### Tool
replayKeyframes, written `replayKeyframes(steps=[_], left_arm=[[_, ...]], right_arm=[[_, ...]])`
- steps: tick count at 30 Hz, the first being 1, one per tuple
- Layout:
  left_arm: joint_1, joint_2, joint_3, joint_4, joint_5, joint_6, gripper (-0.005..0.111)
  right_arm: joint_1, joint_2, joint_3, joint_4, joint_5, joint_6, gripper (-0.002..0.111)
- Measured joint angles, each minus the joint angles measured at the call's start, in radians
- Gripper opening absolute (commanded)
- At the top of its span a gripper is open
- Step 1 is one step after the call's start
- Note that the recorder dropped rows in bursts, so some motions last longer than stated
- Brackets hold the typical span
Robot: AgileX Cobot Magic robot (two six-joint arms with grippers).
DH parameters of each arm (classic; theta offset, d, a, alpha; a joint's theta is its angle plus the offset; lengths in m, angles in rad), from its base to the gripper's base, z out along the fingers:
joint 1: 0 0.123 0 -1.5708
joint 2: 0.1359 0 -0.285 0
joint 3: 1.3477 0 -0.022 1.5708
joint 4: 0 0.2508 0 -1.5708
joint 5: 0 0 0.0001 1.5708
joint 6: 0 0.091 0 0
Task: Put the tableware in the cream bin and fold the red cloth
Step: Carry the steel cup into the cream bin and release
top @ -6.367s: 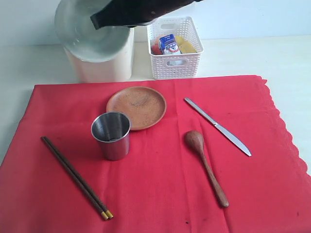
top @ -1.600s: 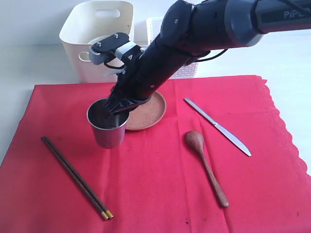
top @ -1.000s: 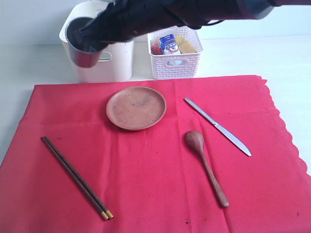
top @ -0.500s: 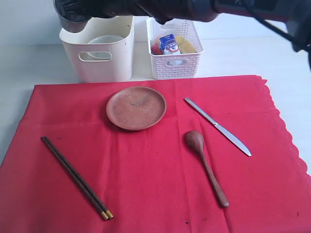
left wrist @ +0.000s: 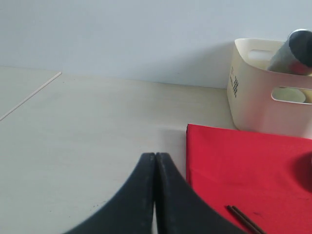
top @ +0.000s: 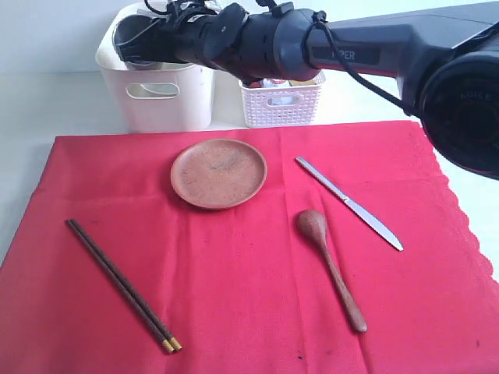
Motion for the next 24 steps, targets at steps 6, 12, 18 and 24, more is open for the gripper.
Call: replayKeyframes(steps=[6,12,18,24], left_arm=[[0.0,0.0,0.0,0.0,0.0,0.0,0.002],[0.0,0.0,0.0,0.0,0.0,0.0,0.002],[0.0,0.0,0.0,0.0,0.0,0.0,0.002],[0.0,0.0,0.0,0.0,0.0,0.0,0.002]], right_arm=[[0.0,0.0,0.0,0.0,-0.007,0.0,0.057],[0.0,-0.009,0.0,0.002,0.056,0.0,0.059],[0.0,-0.092,0.0,-0.006,0.213,0.0,0.057],[0.0,-0.221,0.0,-0.17,0.4,0.0,0.053]])
